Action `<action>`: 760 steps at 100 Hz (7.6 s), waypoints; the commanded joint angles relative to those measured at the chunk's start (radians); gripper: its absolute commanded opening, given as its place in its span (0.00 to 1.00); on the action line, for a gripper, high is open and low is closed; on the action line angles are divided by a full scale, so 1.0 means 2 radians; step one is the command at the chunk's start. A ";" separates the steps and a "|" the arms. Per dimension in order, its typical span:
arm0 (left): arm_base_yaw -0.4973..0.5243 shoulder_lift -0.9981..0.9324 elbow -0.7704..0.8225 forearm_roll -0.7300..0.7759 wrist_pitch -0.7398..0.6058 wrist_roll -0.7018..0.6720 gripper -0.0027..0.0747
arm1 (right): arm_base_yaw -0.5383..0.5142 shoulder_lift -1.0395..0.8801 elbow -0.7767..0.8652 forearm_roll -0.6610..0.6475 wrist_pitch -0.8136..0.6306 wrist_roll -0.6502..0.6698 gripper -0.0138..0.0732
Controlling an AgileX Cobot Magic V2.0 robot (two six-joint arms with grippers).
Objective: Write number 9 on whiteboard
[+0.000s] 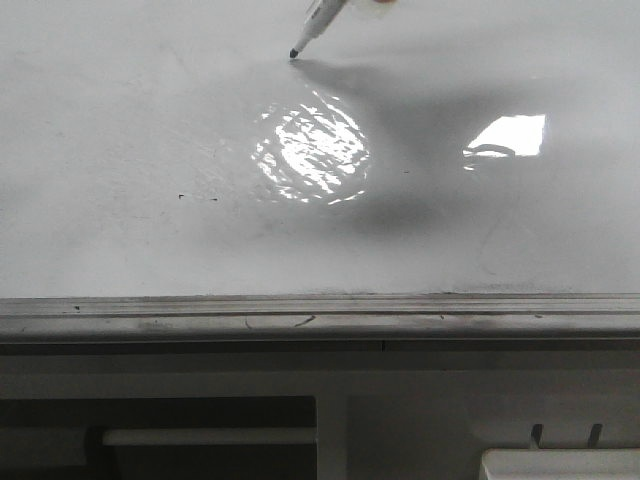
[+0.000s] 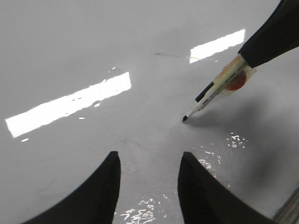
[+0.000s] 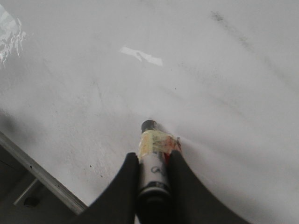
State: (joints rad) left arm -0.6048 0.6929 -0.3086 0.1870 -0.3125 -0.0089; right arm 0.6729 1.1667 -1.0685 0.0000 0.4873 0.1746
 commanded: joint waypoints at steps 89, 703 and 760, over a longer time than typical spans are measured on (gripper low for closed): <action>0.002 -0.001 -0.013 -0.012 -0.053 -0.004 0.39 | 0.013 0.016 -0.078 -0.092 0.054 0.044 0.07; -0.151 -0.316 0.046 -0.235 0.229 0.091 0.01 | 0.121 -0.453 0.468 -0.144 -0.307 0.046 0.07; 0.117 -0.316 0.173 -0.152 0.083 0.031 0.01 | 0.121 -0.453 0.468 -0.144 -0.307 0.046 0.07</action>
State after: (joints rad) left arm -0.4479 0.0505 0.0061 -0.0839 -0.0421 0.0685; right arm 0.9140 0.2564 -0.1047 -0.2798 -0.0444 0.2731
